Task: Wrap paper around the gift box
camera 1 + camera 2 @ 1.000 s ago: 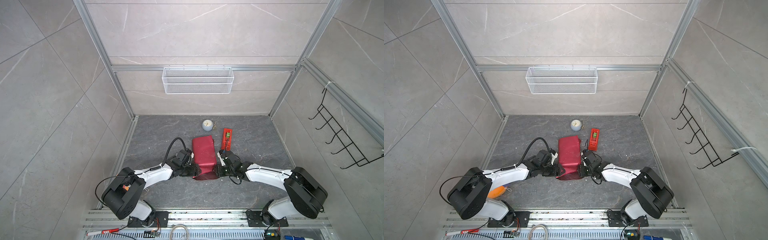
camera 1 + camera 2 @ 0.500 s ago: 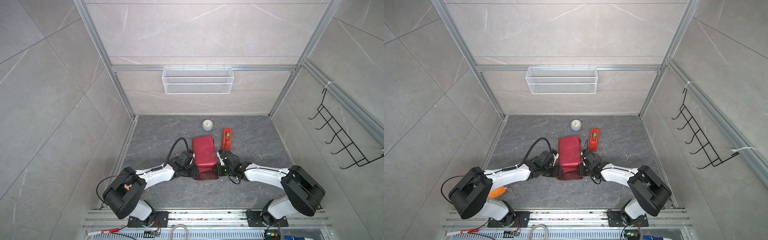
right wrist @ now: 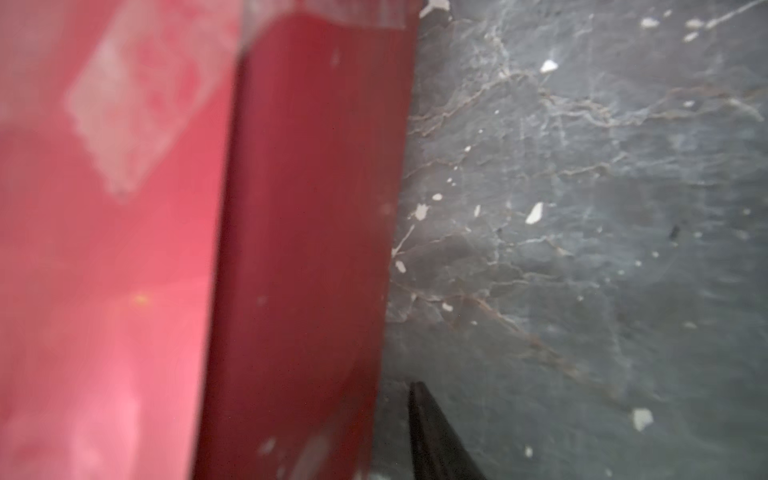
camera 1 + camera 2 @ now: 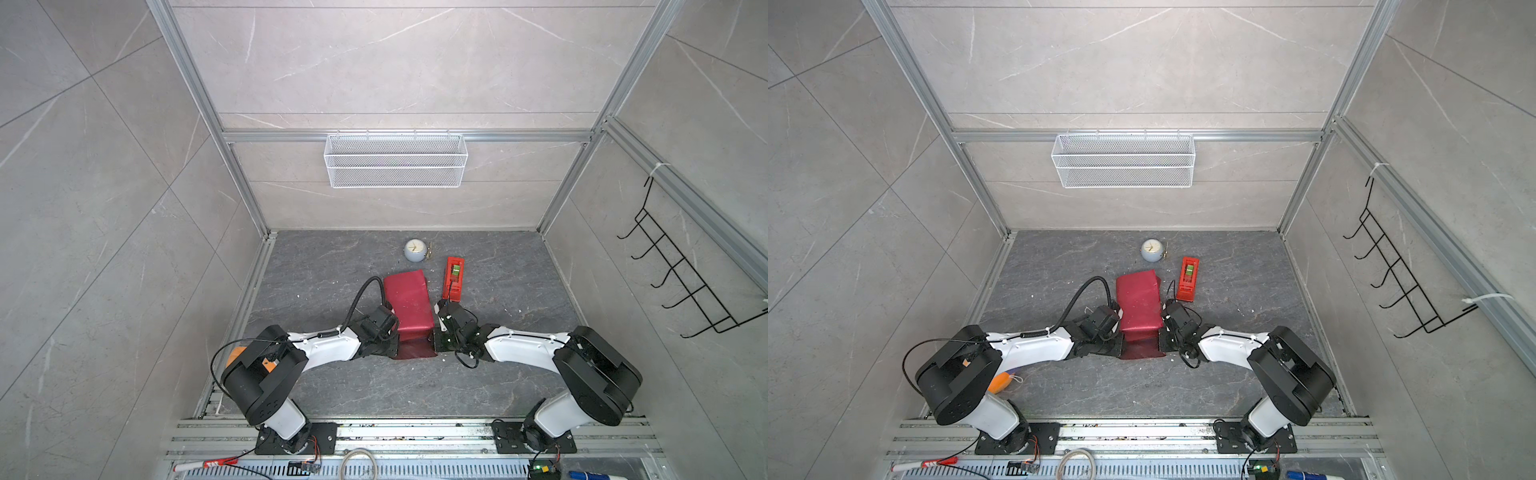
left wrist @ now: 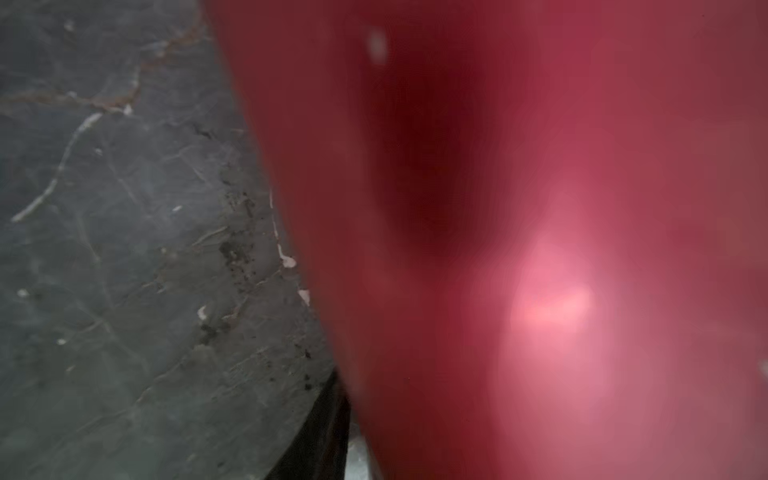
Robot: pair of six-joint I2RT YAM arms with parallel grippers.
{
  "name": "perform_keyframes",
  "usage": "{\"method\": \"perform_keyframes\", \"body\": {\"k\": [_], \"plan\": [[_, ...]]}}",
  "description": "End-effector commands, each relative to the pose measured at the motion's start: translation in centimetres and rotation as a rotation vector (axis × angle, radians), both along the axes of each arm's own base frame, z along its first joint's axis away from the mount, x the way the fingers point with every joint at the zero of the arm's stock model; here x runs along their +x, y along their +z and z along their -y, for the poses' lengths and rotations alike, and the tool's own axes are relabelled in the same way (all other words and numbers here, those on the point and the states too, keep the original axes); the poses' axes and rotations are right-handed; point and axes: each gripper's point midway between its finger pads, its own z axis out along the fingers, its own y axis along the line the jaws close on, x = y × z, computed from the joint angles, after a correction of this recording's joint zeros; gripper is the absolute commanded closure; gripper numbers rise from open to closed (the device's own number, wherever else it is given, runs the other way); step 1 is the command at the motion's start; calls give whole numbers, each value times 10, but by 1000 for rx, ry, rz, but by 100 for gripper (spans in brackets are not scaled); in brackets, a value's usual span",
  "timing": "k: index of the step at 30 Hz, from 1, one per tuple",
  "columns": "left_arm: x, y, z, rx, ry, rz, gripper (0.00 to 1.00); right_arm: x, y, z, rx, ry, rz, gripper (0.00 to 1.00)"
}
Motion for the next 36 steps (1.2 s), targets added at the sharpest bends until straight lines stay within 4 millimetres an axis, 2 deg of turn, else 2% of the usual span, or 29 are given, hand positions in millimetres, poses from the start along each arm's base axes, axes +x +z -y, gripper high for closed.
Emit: {"method": "perform_keyframes", "body": {"k": [1, 7, 11, 17, 24, 32, 36], "plan": [[9, 7, 4, -16, 39, 22, 71, 2, -4, 0, -12, -28, -1, 65], [-1, 13, 6, -58, 58, -14, 63, 4, 1, -2, -10, -25, 7, 67], [-5, 17, 4, -74, 72, -20, 62, 4, 3, -2, -10, -25, 8, 67], [-3, 13, 4, -43, 70, -26, 73, 3, 7, -2, -8, -24, 11, 68], [4, 15, 9, -43, 78, -19, 85, 4, 10, -4, 12, -43, 4, 73], [5, 16, 9, -32, 97, -27, 99, 3, 10, -6, 11, -45, -4, 74], [6, 16, 9, -29, 99, -29, 100, 1, 13, -2, -7, -44, -5, 72]]}}
